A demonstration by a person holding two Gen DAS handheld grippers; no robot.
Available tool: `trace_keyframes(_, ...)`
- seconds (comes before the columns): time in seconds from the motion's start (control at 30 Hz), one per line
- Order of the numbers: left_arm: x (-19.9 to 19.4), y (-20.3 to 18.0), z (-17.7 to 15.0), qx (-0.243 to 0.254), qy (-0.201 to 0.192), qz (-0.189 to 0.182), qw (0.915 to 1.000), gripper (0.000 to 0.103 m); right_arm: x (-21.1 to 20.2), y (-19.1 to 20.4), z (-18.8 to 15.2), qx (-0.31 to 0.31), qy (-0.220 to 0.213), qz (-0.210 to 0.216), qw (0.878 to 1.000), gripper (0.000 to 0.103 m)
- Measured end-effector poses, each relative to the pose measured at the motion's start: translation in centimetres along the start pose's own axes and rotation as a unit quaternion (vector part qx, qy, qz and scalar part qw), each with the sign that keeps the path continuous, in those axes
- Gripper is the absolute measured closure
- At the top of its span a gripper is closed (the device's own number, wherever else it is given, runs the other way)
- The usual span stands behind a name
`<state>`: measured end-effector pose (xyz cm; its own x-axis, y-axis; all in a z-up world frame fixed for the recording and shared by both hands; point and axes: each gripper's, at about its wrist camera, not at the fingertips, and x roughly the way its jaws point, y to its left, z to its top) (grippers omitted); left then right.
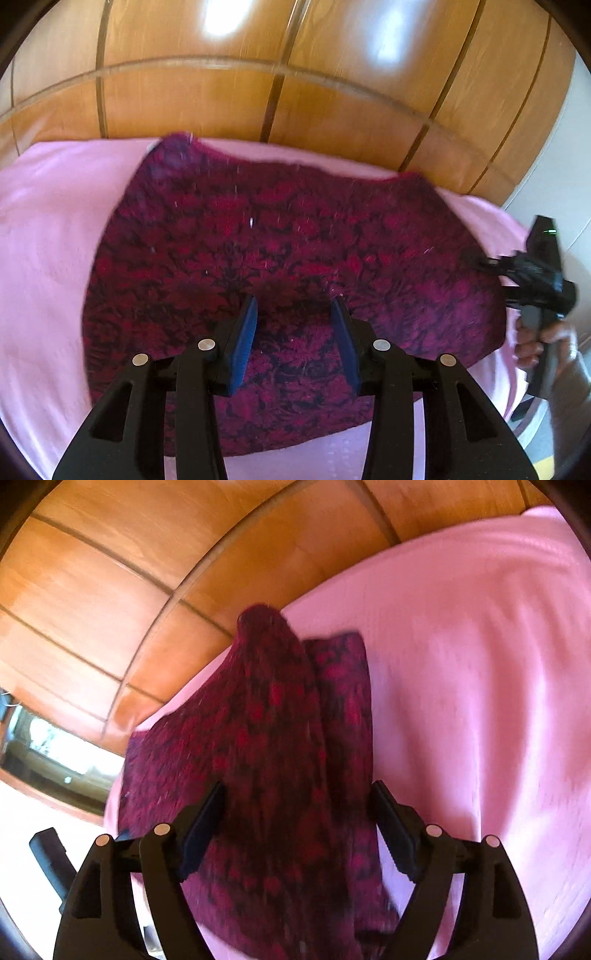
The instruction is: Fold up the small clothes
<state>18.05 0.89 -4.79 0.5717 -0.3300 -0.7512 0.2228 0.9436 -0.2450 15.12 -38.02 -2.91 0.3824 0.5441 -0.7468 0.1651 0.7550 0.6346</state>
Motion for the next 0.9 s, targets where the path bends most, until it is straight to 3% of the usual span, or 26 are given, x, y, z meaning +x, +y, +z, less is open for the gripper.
trace_keyframes(0.13, 0.9, 0.6, 0.0, -0.02, 0.01, -0.01, 0.9997, 0.063, -0.4, -0.2, -2.0, -0.006, 0.02, 0.027, 0.999, 0.024)
trace_keyframes(0.2, 1.0, 1.2, 0.1, -0.03, 0.015, -0.018, 0.9993, 0.063, -0.1, 0.4, -2.4, -0.013, 0.019, 0.023, 0.999, 0.03)
trace_keyframes(0.27, 1.1, 1.2, 0.2, -0.026, 0.015, -0.017, 0.9994, 0.063, -0.3, 1.0, -2.5, -0.023, 0.02, 0.014, 0.999, 0.047)
trace_keyframes(0.37, 1.2, 1.3, 0.2, -0.022, 0.014, -0.013, 0.9996, 0.063, -1.0, 3.2, -2.9, -0.062, 0.017, -0.006, 0.998, 0.062)
trace_keyframes(0.7, 1.1, 2.2, -0.2, -0.04, 0.007, -0.031, 0.9987, 0.063, -3.4, 12.9, -3.0, -0.133, 0.002, 0.037, 0.99, 0.075)
trace_keyframes(0.9, -0.3, 2.6, -0.7, -0.042, -0.003, -0.017, 0.999, 0.063, -1.2, 17.2, -4.2, -0.184, 0.015, -0.008, 0.983, 0.076)
